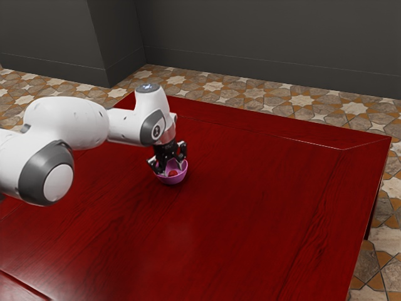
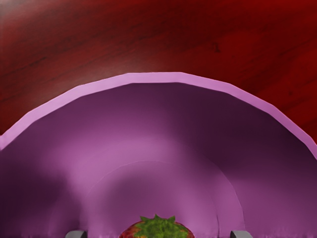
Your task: Take strawberry from the bowl
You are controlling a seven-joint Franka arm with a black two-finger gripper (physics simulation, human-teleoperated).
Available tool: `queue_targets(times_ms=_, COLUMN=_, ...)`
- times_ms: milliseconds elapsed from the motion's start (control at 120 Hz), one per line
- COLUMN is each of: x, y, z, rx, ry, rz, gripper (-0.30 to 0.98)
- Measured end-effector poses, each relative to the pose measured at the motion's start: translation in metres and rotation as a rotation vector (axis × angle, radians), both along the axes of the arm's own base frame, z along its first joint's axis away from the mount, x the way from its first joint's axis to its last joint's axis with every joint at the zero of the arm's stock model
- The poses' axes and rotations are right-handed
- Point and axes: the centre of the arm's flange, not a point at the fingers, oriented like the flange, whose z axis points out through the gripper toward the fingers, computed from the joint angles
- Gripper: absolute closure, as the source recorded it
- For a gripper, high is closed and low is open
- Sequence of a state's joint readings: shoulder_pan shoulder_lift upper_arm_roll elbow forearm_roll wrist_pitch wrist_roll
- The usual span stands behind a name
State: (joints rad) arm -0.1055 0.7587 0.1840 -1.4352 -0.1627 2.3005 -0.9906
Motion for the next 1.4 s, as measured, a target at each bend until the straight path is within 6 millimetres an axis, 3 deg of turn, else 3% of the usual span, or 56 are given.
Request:
queue_targets(times_ms=342, x=-0.001, y=0.002, z=-0.005, rx=-0.005, ry=0.002, rz=0.013, gripper=0.33)
queue_targets(times_ms=733, x=-0.003, y=0.002, z=-0.005, rx=0.001, ry=-0.004, rz=0.006, gripper=0.43)
queue_targets(times_ms=1100, x=-0.003, y=0.001, z=0.001, rx=0.002, ry=-0.01, rz=-0.01, gripper=0.61)
queue_targets(times_ms=1200, x=-0.011, y=-0.005, z=0.013, rx=-0.002, ry=-0.011, rz=-0.017, gripper=0.64)
queue_targets(times_ms=1283, x=-0.018, y=-0.012, z=0.038, rx=-0.006, ry=-0.03, rz=-0.027, gripper=0.65)
queue_targets(times_ms=1400, x=-0.035, y=-0.047, z=0.083, rx=-0.02, ry=-0.065, rz=-0.077, gripper=0.66)
